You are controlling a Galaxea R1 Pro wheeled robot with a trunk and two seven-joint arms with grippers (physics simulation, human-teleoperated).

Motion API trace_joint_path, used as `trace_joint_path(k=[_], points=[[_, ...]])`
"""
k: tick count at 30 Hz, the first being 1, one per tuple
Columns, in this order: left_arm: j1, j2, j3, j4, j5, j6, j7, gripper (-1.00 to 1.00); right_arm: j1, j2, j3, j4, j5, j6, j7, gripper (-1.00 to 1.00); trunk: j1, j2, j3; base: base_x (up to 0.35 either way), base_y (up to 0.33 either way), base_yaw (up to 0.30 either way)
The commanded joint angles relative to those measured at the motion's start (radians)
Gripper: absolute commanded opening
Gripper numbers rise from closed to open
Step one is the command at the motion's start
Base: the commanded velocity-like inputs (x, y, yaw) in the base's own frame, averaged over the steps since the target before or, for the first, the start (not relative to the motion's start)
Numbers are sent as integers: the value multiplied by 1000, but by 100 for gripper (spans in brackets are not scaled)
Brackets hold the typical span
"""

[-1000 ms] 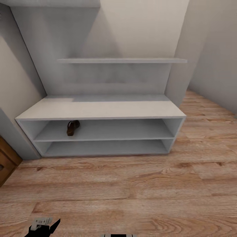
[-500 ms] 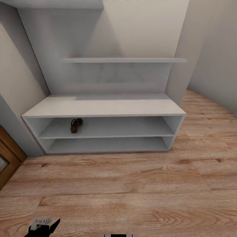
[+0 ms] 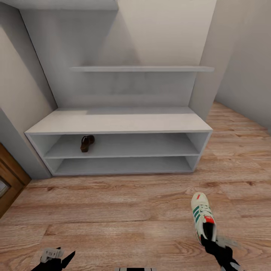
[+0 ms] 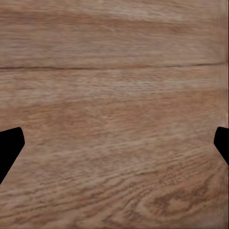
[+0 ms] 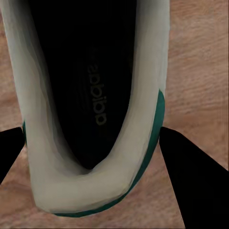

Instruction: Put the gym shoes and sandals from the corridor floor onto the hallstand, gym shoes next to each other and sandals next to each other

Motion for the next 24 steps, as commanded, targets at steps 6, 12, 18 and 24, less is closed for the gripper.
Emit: trace_joint_path(k=[6, 12, 18, 24], points=[[2, 8, 11, 4, 13, -2, -37, 100, 0, 136, 22, -277, 102, 349, -5, -100, 0, 0, -1, 0, 0, 0], [3, 9, 13, 5, 14, -6, -36, 100, 0, 225, 25, -441, 114, 509, -89, -100, 0, 0, -1, 0, 0, 0], [4, 8, 12, 4, 15, -8, -39, 100, -10, 306, 26, -528, 114, 621, -260, -100, 0, 0, -1, 0, 0, 0], [4, 8, 11, 4, 15, -9, -41, 100, -23, 343, 57, -588, 118, 687, -308, -100, 0, 0, -1, 0, 0, 0]])
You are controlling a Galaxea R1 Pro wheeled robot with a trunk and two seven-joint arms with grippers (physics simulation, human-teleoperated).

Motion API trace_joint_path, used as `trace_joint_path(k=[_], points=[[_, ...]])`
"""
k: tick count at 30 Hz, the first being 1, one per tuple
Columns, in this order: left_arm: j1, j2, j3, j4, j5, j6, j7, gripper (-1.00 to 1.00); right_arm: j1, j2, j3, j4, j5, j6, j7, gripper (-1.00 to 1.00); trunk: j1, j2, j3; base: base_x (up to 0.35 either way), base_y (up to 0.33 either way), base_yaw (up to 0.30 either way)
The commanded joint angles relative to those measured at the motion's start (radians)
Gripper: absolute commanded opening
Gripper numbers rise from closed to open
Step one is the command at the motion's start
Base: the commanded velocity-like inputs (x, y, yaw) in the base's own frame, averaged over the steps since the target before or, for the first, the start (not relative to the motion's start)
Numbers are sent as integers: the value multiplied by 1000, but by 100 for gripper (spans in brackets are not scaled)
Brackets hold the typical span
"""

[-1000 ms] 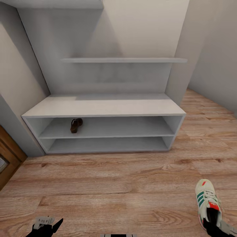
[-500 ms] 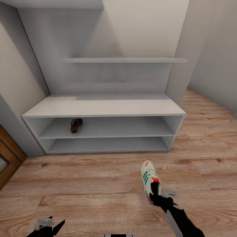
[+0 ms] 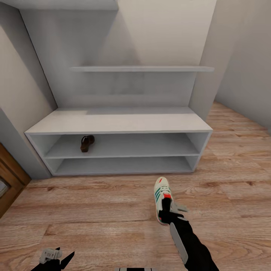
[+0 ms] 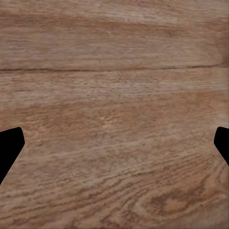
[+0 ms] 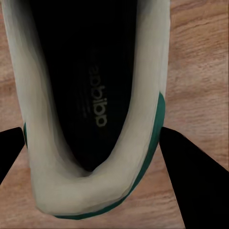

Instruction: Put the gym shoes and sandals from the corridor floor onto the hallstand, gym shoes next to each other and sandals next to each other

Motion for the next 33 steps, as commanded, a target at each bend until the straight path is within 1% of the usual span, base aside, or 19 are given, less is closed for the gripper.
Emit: trace_joint_path(k=[1, 2, 3, 5, 6, 7, 9, 16, 29, 31, 33], points=[[-1, 0, 2, 1, 5, 1, -7, 100, -3, 2, 14, -9, -8, 10, -13, -100, 0, 0, -1, 0, 0, 0], [-1, -1, 2, 1, 5, 1, -7, 100, -6, 4, 26, -16, -8, 16, -17, -100, 0, 0, -1, 0, 0, 0], [-1, -1, 2, 1, 5, 1, -7, 100, -11, 8, 51, -29, -8, 28, -24, -100, 0, 0, -1, 0, 0, 0], [-1, -1, 1, 1, 6, 0, -7, 100, -16, 12, 74, -42, -8, 40, -32, -100, 0, 0, -1, 0, 0, 0], [-1, -1, 1, 0, 6, 0, -7, 100, -20, 15, 93, -53, -8, 53, -43, -100, 0, 0, -1, 0, 0, 0], [-1, -2, 1, -1, 7, 0, -7, 100, -22, 18, 107, -64, -8, 66, -55, -100, 0, 0, -1, 0, 0, 0], [-1, -2, 1, 0, 7, 0, -7, 100, -25, 29, 128, -95, -9, 94, -105, -100, 0, 0, -1, 0, 0, -6], [-1, -4, 0, -4, 7, 0, -7, 100, -27, 33, 134, -110, -11, 101, -128, -100, 0, 0, -1, 0, 0, -38], [-1, -7, -9, -17, -2, -3, -10, 100, -27, 37, 140, -111, -10, 100, -130, -100, 0, 0, -1, 0, 0, -4], [-1, -7, -10, -17, -3, -3, -10, 100, -28, 37, 147, -111, -9, 101, -131, -100, 0, 0, -1, 0, 0, 0], [-1, -8, -11, -17, -4, -3, -10, 100, -31, 37, 164, -114, -9, 102, -131, -100, 0, 0, -1, 0, 0, 0]])
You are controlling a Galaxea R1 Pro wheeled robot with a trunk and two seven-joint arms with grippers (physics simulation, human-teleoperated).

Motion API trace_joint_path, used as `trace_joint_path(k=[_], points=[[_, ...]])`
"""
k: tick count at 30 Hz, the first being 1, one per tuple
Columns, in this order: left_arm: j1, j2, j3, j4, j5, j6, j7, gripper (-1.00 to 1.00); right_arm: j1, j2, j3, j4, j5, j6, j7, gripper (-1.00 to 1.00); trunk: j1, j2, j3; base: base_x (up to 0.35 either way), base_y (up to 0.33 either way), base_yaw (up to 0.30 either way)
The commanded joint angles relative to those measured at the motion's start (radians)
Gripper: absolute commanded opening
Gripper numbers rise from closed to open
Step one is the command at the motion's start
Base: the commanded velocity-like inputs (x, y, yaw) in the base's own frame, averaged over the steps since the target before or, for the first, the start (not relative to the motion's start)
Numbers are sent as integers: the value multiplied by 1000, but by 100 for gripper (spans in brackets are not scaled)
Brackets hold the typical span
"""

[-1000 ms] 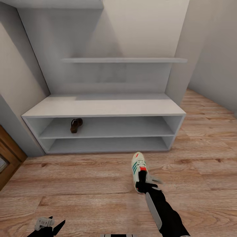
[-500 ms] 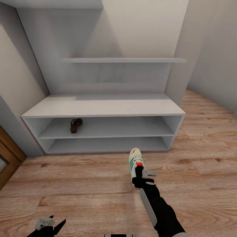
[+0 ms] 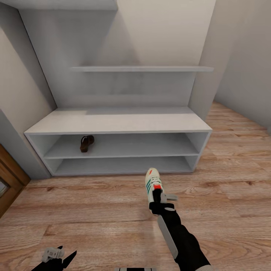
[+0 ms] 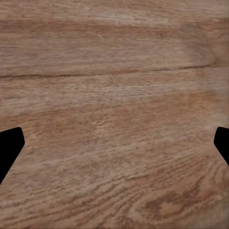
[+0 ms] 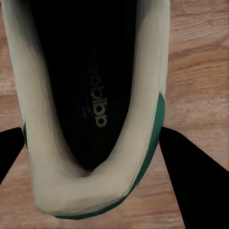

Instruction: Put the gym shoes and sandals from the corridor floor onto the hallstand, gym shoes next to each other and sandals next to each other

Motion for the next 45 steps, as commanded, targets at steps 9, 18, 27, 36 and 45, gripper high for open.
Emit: trace_joint_path(k=[9, 18, 27, 36, 45], points=[[-1, 5, 3, 7, 5, 1, -52, 100, -13, 0, 115, -48, -10, 2, -96, -100, 0, 0, -1, 0, 0, 0], [-1, 2, 7, 6, 1, 2, -198, 100, -14, 0, 118, -64, -12, 1, -106, -100, 0, 0, -5, 2, 0, 42], [-1, 0, 11, 16, 0, 2, -199, 100, -14, 0, 115, -75, -10, 0, -106, -100, 0, 0, -11, 282, 0, 45], [-1, 0, 11, 17, 0, 2, -198, 100, -14, 0, 116, -101, -10, 1, -107, -100, 0, 0, -12, 330, 0, -108], [-1, 0, 11, 17, 0, 2, -199, 100, -14, 0, 118, -102, -11, 2, -106, -100, 0, 0, -9, 47, 0, -27]])
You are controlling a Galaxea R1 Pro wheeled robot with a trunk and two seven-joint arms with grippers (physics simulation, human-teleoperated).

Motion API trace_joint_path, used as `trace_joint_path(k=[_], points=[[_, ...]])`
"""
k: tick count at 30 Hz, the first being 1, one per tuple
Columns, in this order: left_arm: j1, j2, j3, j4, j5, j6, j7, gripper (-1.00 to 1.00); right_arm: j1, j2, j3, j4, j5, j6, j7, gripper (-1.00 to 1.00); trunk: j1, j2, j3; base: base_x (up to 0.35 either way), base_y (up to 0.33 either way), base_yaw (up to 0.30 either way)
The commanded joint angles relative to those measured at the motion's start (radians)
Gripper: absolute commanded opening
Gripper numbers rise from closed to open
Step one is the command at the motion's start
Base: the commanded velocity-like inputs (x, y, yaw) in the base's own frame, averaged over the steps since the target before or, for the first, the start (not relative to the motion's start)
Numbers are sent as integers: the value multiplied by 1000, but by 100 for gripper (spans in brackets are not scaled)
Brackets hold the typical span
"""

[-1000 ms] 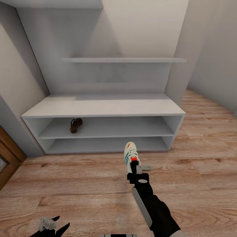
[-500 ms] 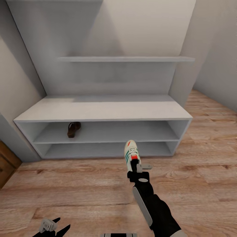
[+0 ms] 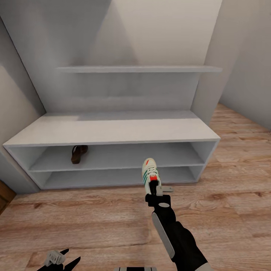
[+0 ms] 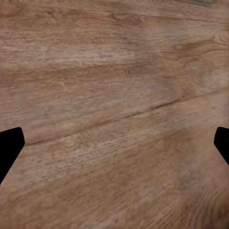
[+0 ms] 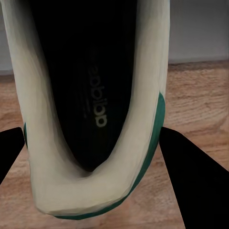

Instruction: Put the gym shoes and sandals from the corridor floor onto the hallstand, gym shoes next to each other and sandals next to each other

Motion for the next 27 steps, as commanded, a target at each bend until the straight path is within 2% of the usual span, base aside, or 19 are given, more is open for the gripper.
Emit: trace_joint_path(k=[1, 9, 27], points=[[-1, 0, 2, 1, 2, -3, -5, 100, -1, 0, 2, -1, -10, 2, -9, -100, 0, 0, -1, 119, 0, -5], [-1, 0, 2, 1, 2, -3, -4, 100, -1, 0, 1, -1, -10, 1, -10, -100, 0, 0, -1, 253, 0, -2], [-1, 0, 2, 1, 2, -4, -5, 100, -1, 0, 1, -1, -10, 2, -10, -100, 0, 0, -1, 329, 0, 0]])
